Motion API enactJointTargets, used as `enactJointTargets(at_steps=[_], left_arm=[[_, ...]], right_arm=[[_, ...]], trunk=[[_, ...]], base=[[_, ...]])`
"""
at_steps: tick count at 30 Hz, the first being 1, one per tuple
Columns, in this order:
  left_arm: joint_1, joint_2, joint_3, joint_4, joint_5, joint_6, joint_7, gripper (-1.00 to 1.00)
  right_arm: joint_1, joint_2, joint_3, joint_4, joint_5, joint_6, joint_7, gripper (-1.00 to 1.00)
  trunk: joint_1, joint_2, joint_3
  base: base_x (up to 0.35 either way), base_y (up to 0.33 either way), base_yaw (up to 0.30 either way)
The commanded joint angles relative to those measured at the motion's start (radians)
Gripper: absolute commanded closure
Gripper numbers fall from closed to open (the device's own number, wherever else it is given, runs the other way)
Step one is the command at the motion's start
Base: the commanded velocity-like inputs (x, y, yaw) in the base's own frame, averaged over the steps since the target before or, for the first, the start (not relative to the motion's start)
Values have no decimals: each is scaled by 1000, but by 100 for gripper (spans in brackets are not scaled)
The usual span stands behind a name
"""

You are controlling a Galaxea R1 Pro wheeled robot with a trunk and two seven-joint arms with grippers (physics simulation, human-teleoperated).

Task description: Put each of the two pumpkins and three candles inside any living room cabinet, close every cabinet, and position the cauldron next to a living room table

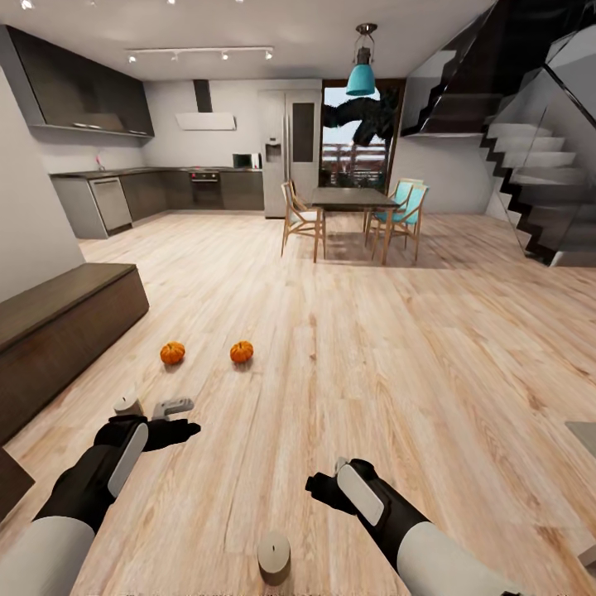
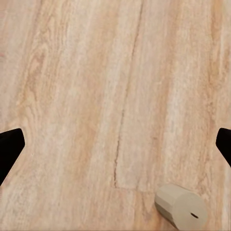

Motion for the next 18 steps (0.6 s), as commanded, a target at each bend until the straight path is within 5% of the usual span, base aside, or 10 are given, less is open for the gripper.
enactJointTargets(at_steps=[1, 18], left_arm=[[-1, 1, -1, -1, 0, 4, -1, -100], [-1, 4, -1, 2, -31, 4, -1, -100]], right_arm=[[-1, 0, 5, -2, -9, 1, -9, -100], [-1, -2, 9, -13, 10, -11, 1, -100]], trunk=[[4, -8, -4], [69, -127, -57]], base=[[0, 0, 0], [0, 0, 0]])
